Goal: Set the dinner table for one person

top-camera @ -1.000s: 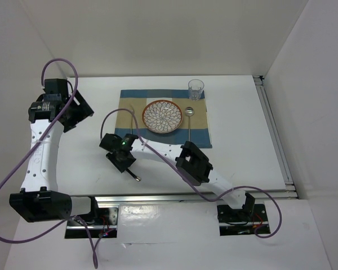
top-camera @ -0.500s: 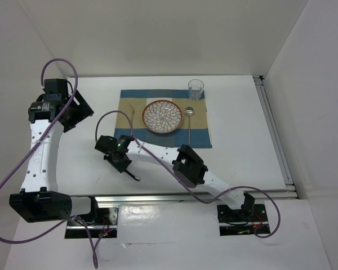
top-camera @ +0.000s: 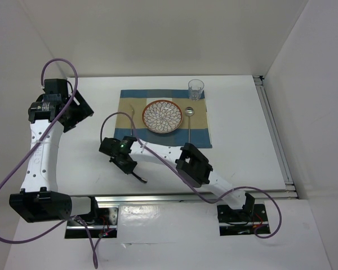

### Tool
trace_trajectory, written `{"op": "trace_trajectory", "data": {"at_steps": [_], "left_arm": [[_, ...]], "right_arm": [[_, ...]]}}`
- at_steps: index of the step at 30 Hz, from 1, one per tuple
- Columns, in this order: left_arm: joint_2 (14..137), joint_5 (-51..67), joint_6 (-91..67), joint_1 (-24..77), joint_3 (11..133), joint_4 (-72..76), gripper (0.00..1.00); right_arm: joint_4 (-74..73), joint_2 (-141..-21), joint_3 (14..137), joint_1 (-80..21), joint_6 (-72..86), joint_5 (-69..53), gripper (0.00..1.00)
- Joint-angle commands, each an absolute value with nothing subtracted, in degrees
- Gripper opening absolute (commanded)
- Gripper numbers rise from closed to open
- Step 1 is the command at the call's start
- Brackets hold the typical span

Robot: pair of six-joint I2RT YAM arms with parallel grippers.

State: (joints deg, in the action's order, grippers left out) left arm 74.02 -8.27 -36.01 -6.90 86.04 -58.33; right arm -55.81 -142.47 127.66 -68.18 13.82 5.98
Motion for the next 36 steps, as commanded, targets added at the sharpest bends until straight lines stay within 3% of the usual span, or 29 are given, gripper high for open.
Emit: {"op": "trace_trajectory", "data": {"at_steps": [1, 22, 28, 36], "left_arm": [[72.33, -8.35, -35.51, -7.12, 86.22, -57.74, 0.89], [72.86, -7.82, -35.51, -7.12, 86.75, -57.74, 0.89], [72.86, -7.29, -36.03, -7.12, 86.75, -57.74, 0.89], [73.39, -6.77, -36.04, -7.12, 87.28, -57.74, 0.89]], "right_arm": [[-57.30, -134.67, 123.93, -67.77, 13.62, 8.53, 0.00], [-53.79, -117.17, 105.39, -61.09, 9.40, 9.76, 0.00], [-52.47, -109.52, 98.71, -53.28, 11.42, 10.37, 0.00], [-52.47, -104.85, 93.70, -35.36, 15.29, 8.00, 0.00]]}}
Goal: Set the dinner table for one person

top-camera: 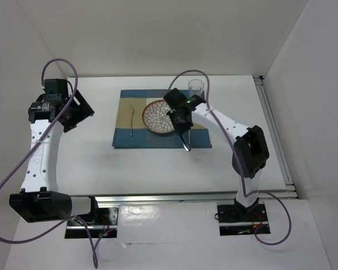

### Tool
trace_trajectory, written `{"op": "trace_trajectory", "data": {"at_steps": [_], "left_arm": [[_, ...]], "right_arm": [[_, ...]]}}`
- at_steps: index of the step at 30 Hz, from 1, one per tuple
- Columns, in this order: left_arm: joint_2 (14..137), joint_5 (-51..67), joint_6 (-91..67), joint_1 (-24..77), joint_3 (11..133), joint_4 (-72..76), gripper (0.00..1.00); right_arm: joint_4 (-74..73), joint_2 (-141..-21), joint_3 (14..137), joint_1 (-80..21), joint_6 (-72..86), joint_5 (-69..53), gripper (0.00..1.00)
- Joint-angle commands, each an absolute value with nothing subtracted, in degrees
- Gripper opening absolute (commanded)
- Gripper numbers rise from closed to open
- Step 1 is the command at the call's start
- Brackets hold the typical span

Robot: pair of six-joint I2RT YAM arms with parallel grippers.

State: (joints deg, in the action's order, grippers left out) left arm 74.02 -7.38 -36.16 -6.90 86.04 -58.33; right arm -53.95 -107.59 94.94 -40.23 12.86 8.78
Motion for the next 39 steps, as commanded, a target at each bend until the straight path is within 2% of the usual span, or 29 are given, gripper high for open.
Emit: {"op": "trace_trajectory", "data": {"at_steps": [1, 13, 16, 17, 20, 21, 22, 24, 25, 26, 29, 31, 33, 39], "left_arm": [[73.39, -6.77, -36.04, -7.12, 87.28, -57.74, 0.89], [73.39, -6.86, -35.51, -7.12, 87.28, -58.27, 0.89], [73.39, -7.38, -35.51, -7.12, 87.28, -58.27, 0.89], [73.39, -7.38, -35.51, -7.12, 87.28, -58.27, 0.89], [73.39, -7.38, -35.51, -7.12, 87.28, -58.27, 0.89], [73.39, -7.38, -35.51, -7.12, 87.28, -58.79, 0.89], [73.39, -7.38, -35.51, -7.12, 87.28, -58.80, 0.89], [73.39, -7.38, -35.51, -7.12, 87.28, -58.80, 0.89], [72.87, -7.38, -34.99, -7.12, 87.28, -58.80, 0.89], [72.86, -7.38, -34.98, -7.12, 87.28, -58.80, 0.89], [72.33, -6.86, -34.98, -7.12, 87.28, -58.80, 0.89], [71.81, -6.33, -34.98, -7.12, 87.28, -58.80, 0.89], [71.81, -5.19, -34.98, -7.12, 87.28, -58.80, 0.89], [71.28, -3.08, -33.66, -6.59, 87.28, -58.80, 0.93]], "right_arm": [[-51.17, -105.38, 93.69, -33.94, 15.29, 8.00, 0.00], [-47.37, -119.35, 102.30, -20.49, 16.96, 9.23, 0.00], [-45.97, -122.69, 102.83, -18.82, 16.96, 9.23, 0.03], [-45.18, -123.22, 102.83, -18.81, 16.96, 9.23, 0.06], [-41.58, -124.45, 101.95, -17.58, 17.05, 8.53, 0.29], [-41.57, -124.45, 101.95, -17.58, 16.35, 8.53, 0.47], [-40.88, -124.45, 101.95, -17.58, 16.35, 8.53, 0.53], [-40.35, -123.50, 101.95, -17.58, 15.64, 8.00, 0.57], [-40.34, -122.53, 101.26, -17.06, 15.12, 6.61, 0.67], [-39.82, -121.39, 100.47, -17.05, 15.12, 6.59, 0.71], [-40.43, -116.03, 99.93, -15.13, 15.90, 5.28, 0.75], [-41.92, -111.11, 99.32, -13.63, 17.66, 4.66, 0.84], [-41.92, -105.24, 96.51, -10.47, 19.59, 4.04, 0.99], [-43.32, -91.35, 87.81, -1.94, 25.75, 3.43, 0.99]]}}
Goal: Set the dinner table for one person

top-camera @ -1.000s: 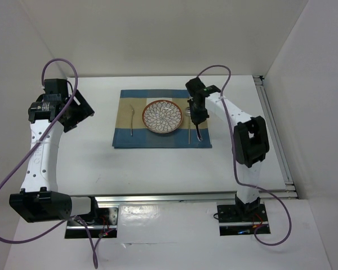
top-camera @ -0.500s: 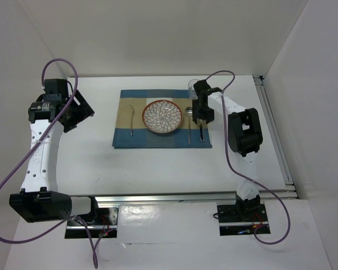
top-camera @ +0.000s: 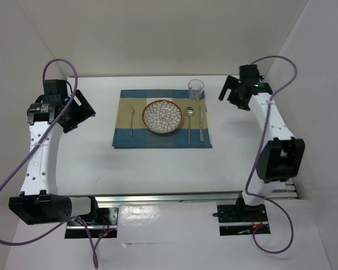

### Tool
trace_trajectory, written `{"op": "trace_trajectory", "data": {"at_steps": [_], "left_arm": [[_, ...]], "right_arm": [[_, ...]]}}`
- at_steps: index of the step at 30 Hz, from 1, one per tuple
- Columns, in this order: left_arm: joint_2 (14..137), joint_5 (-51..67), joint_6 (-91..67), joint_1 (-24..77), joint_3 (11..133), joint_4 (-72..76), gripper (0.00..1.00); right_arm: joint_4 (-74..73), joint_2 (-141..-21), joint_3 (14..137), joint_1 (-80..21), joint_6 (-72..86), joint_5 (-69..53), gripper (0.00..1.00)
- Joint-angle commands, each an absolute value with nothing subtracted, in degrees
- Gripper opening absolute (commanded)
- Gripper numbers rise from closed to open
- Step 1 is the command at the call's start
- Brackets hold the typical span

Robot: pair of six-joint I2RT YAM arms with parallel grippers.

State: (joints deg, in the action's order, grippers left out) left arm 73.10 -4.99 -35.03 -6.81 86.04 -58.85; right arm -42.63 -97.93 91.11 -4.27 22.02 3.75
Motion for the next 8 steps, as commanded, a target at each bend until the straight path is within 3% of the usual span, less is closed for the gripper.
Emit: {"op": "trace_trajectory", "data": {"at_steps": [1, 8], "left_arm": [[70.76, -3.08, -33.14, -6.07, 87.28, -58.80, 0.94], [70.22, -1.76, -33.13, -6.06, 86.05, -58.27, 1.00]], "right_arm": [[-43.33, -89.93, 86.76, -1.41, 25.75, 4.30, 0.99], [-40.87, -77.00, 76.39, 2.11, 23.21, 7.12, 0.99]]}}
